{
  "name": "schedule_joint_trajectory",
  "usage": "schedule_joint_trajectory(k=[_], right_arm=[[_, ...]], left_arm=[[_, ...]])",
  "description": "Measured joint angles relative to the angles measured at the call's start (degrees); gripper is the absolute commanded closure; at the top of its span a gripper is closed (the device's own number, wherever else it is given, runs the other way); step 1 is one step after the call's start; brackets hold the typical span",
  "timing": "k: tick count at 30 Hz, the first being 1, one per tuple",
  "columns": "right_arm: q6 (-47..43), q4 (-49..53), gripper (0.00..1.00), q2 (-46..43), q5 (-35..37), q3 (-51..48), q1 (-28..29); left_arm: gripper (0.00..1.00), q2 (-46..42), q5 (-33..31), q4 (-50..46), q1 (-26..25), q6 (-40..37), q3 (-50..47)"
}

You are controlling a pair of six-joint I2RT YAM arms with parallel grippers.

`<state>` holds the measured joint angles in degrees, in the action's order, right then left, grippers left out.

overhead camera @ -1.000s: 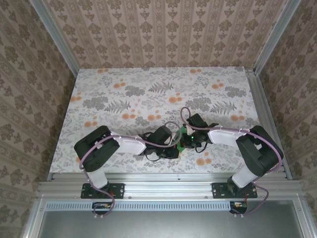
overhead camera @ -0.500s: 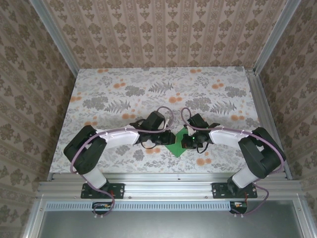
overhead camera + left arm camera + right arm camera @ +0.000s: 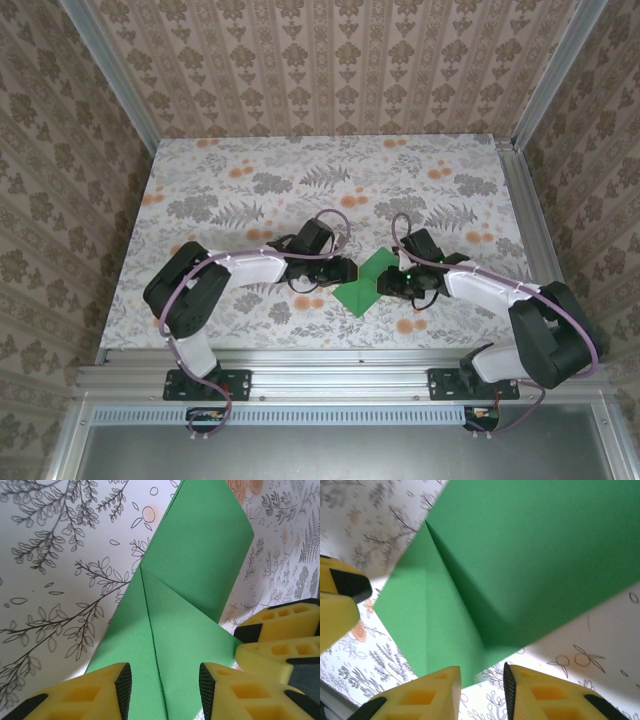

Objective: Fold a paper plane with a square sheet of paper (pick it up from the middle)
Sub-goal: Turn over the paper at the center of the table.

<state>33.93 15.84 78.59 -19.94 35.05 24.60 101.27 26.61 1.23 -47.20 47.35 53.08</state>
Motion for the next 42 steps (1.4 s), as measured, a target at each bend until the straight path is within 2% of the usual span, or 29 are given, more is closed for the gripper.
schedule_joint_trajectory(k=[3, 6, 20, 29, 34, 42], right_arm=[[1.33, -1.03, 0.59, 0.04, -0.52, -0.87, 0.0], [2.23, -2.38, 0.59, 0.04, -1.09, -1.09, -0.35], [10.27, -19.54, 0.71, 3.82, -10.32, -7.43, -1.46], [13.38, -27.3, 0.95, 7.78, -13.0, -8.22, -0.42], [13.2, -28.46, 0.97, 6.56, -14.12, -8.22, -0.46], [13.22, -30.05, 0.98, 3.52, -16.59, -8.22, -0.52]], left_arm=[[0.57, 1.27, 0.44, 1.11, -0.68, 0.83, 0.11], [0.57, 2.14, 0.61, 1.73, -1.16, 1.16, 0.11], [0.56, 2.29, 1.25, 4.57, -1.25, 2.82, -0.11], [0.51, 2.05, 1.27, 5.73, -0.7, 3.32, -2.34], [0.47, -1.36, 1.97, 7.58, 1.25, 4.61, -6.14], [0.45, -4.44, 4.33, 16.15, 2.73, 10.01, -10.27]])
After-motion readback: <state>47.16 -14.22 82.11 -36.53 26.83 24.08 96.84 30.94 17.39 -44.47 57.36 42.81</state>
